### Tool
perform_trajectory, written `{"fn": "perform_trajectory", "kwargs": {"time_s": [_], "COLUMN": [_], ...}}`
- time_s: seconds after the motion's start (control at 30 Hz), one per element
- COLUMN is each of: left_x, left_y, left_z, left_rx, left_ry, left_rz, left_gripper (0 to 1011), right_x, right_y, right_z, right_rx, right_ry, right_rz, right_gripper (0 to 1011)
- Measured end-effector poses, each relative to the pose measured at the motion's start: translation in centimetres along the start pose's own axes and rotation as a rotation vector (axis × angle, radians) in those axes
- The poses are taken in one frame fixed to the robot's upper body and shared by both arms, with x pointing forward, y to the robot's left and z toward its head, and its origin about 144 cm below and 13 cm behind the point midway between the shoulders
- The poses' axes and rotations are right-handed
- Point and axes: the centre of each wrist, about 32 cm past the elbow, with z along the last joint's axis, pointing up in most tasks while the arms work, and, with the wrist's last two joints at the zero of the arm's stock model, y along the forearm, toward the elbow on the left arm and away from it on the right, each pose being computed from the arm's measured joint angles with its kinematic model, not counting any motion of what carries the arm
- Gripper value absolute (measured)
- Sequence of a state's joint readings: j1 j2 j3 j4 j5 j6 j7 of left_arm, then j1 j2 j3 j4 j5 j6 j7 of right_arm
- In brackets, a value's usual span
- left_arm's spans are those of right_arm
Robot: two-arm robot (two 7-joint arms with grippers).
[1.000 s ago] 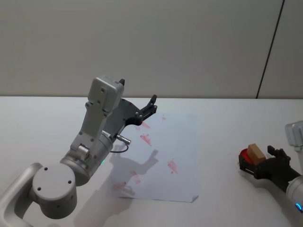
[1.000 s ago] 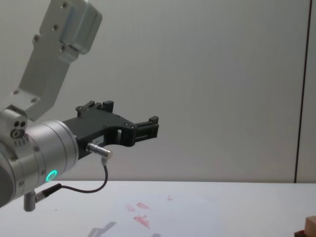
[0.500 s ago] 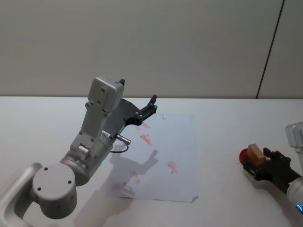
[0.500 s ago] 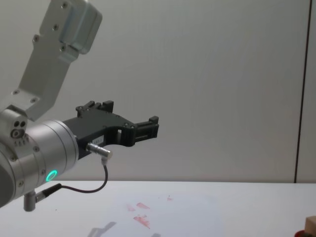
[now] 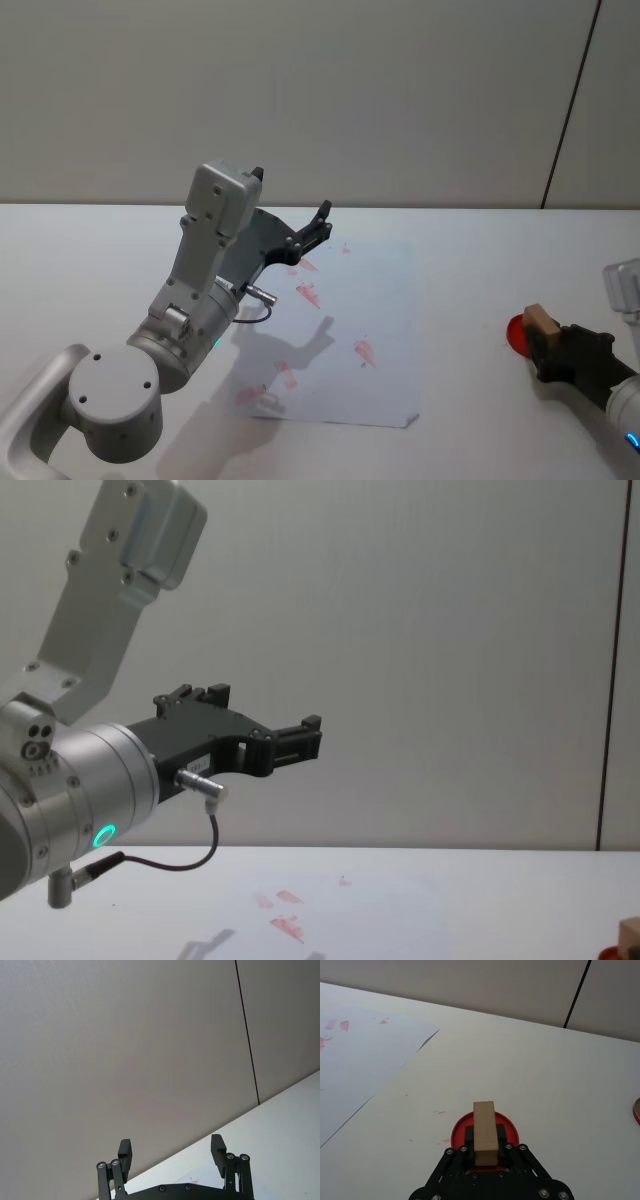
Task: Use the one hand to pick up the stamp and affix it onto the A4 paper.
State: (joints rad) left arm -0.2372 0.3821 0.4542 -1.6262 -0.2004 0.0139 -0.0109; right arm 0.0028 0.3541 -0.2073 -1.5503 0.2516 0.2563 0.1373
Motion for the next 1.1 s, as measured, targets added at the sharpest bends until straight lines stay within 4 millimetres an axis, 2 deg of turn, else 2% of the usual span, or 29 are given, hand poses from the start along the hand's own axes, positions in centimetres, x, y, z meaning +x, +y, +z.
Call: {"fn": "perform_trajectory", "kwargs": {"time_s": [0.1,0.6,0.8,1.1], "left_x": [0.0,0.0,0.0,0.0], "left_y": [0.0,0.0,0.0,0.0], "left_z": [0.0,0.0,0.0,0.0], "left_rx": [0.0,0.0,0.0,0.0], "left_ry": [0.0,0.0,0.0,0.0], "left_rz": [0.0,0.0,0.0,0.0], "left_gripper": [1003,1003,1003,1003], "right_x": [0.0,0.0,0.0,-0.3], "right_y": [0.0,0.0,0.1,0.1], "right_z": [0.0,0.2,1.0,3.4], "right_rx": [0.0,0.019,0.073,0.181], "right_ry": [0.0,0.002,0.006,0.016], "right_rz": [0.0,0.003,0.016,0.084], "right_gripper": [220,221,221,221]}}
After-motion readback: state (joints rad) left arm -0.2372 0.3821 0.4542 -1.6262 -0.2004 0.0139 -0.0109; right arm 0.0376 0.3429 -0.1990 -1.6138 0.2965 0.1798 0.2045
